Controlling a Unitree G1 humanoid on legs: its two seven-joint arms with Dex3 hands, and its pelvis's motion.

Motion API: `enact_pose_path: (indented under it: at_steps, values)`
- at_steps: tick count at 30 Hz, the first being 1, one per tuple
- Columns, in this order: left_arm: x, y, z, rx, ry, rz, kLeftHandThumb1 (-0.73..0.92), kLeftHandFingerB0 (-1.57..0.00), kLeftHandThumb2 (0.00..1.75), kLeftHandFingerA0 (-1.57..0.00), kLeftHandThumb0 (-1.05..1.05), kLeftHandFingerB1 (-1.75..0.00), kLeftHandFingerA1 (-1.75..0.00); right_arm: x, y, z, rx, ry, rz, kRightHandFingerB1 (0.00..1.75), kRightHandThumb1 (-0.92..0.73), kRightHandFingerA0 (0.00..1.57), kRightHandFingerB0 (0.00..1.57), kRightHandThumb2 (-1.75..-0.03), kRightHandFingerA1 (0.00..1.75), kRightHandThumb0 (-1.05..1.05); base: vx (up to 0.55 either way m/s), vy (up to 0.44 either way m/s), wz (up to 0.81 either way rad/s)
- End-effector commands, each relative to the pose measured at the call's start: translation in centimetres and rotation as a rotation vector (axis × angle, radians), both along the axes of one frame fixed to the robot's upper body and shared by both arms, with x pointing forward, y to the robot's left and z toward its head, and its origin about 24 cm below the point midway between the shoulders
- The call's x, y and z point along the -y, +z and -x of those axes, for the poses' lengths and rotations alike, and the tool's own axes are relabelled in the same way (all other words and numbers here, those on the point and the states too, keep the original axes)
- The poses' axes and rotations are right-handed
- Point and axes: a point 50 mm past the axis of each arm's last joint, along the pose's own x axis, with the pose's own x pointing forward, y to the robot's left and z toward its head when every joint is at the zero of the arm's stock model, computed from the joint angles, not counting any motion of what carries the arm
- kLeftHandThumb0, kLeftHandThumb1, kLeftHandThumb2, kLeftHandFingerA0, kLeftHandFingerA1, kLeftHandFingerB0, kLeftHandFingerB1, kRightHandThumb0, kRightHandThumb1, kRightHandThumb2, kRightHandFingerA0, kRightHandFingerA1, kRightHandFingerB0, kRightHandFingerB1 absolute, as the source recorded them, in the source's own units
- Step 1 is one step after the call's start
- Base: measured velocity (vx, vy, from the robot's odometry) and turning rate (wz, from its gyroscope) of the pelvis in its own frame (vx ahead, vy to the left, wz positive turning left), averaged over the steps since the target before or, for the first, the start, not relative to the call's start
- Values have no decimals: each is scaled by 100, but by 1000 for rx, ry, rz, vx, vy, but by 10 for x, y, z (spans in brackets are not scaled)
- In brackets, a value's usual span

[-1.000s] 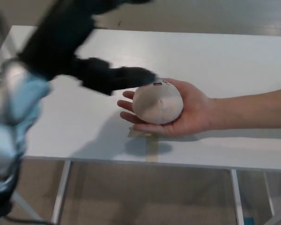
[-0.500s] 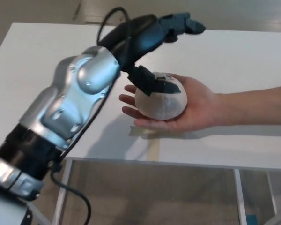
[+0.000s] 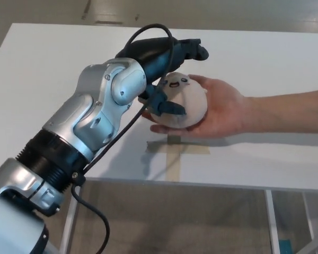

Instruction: Use the left hand to take the pink dumpling toy on a person's hand and put it on the desk.

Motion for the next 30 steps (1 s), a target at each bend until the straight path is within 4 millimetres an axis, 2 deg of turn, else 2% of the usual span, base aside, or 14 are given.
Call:
enact_pose_path:
  at_steps: [1, 14, 15, 17, 18, 19, 20, 21, 22, 24, 26, 27, 28, 30]
  values:
    - [7, -8, 6, -5, -23, -36, 23, -7, 84, -7, -29, -49, -51, 0, 0, 0, -10, -5, -10, 46, -62, 72, 60, -59, 50, -31, 0, 0, 0]
    - [8, -28, 13, -164, -57, -86, 23, -8, 84, -9, -28, -50, -51, -1, 1, -3, -5, -8, -11, 45, -64, 73, 60, -58, 50, -28, 0, 0, 0]
    - [7, -29, 13, -171, -56, -90, 40, -17, 67, -22, -59, -36, -40, -2, 1, -4, -4, -4, -12, 46, -64, 73, 61, -58, 50, -28, 0, 0, 0]
    - [5, -30, 13, -197, -57, -101, 39, -16, 67, -23, -57, -36, -40, -3, 1, -6, 1, -4, -16, 46, -63, 73, 61, -58, 50, -28, 0, 0, 0]
    - [5, -31, 12, -219, -59, -103, 44, -23, 54, -43, -46, -29, -37, -3, 1, -5, 1, -7, -17, 45, -63, 74, 61, -58, 50, -29, 0, 0, 0]
    - [5, -33, 12, -249, -59, -114, 58, -35, 57, -73, -32, -32, -79, -2, 1, -5, 3, -9, -18, 46, -63, 75, 62, -57, 50, -29, 0, 0, 0]
    - [5, -34, 12, -280, -56, -135, 66, -49, 60, -95, -27, -36, -71, -2, 2, -7, 8, -10, -18, 46, -63, 75, 62, -57, 50, -29, 0, 0, 0]
    - [5, -34, 11, -289, -55, -144, 66, -49, 60, -95, -27, -36, -71, -2, 3, -8, 10, -9, -17, 46, -63, 75, 62, -57, 50, -29, 0, 0, 0]
    - [5, -33, 10, -299, -46, -167, 71, -69, 62, -115, -26, -45, -79, -2, 4, -9, 15, -6, -16, 45, -63, 74, 61, -57, 50, -29, 0, 0, 0]
    - [6, -31, 8, -307, -35, -195, 71, -69, 62, -115, -26, -45, -79, -1, 4, -11, 20, -3, -17, 45, -63, 74, 61, -57, 50, -29, 0, 0, 0]
    - [7, -29, 8, -295, -21, -219, 79, -55, 63, -106, -25, -42, -61, -1, 4, -11, 20, -1, -19, 45, -63, 73, 60, -58, 50, -29, 0, 0, 0]
    - [7, -29, 8, -291, -17, -224, 79, -55, 63, -106, -25, -42, -61, -1, 4, -11, 20, 0, -19, 45, -63, 73, 60, -58, 50, -29, 0, 0, 0]
    - [6, -29, 9, -263, -7, -211, 81, -43, 64, -78, -24, -39, -50, -2, 4, -11, 18, 5, -17, 45, -63, 73, 60, -58, 50, -29, 0, 0, 0]
    - [4, -28, 10, -235, -5, -184, 81, -45, 64, -70, -25, -39, -48, -2, 4, -11, 18, 4, -21, 45, -63, 73, 59, -58, 50, -29, 0, 0, 0]
